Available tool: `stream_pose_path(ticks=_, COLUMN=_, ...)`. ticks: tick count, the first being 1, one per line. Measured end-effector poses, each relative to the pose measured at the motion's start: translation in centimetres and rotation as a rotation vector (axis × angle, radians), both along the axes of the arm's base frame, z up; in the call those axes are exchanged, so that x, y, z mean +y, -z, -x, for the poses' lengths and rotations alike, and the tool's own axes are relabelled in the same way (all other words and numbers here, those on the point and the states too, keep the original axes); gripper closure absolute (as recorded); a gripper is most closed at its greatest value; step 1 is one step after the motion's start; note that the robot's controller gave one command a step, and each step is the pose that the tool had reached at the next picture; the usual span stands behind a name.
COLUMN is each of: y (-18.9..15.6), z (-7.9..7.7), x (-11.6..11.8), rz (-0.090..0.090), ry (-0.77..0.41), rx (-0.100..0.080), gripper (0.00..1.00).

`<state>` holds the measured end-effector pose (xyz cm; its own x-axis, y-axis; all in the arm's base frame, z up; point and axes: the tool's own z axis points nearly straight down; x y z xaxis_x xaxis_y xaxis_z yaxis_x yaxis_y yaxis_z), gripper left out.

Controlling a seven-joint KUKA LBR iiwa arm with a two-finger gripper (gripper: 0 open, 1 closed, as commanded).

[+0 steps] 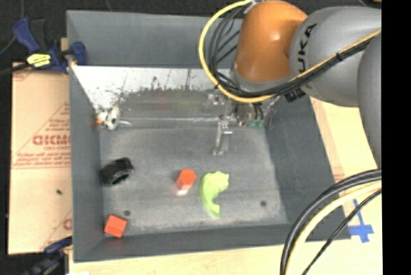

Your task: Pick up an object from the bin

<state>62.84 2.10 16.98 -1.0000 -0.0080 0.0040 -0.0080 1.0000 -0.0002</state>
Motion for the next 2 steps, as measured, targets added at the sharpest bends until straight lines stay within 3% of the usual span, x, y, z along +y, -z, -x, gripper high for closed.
stream_pose_path(ticks=1, y=-0.5, z=-0.2, x=0.0, rz=0.0, ry=0.0, rx=-0.008, gripper=0.0)
stream_pose_path(ticks=2, y=7.6, z=3.0, x=-2.8, rz=0.001, ry=-0.125, rx=-0.006, gripper=0.0)
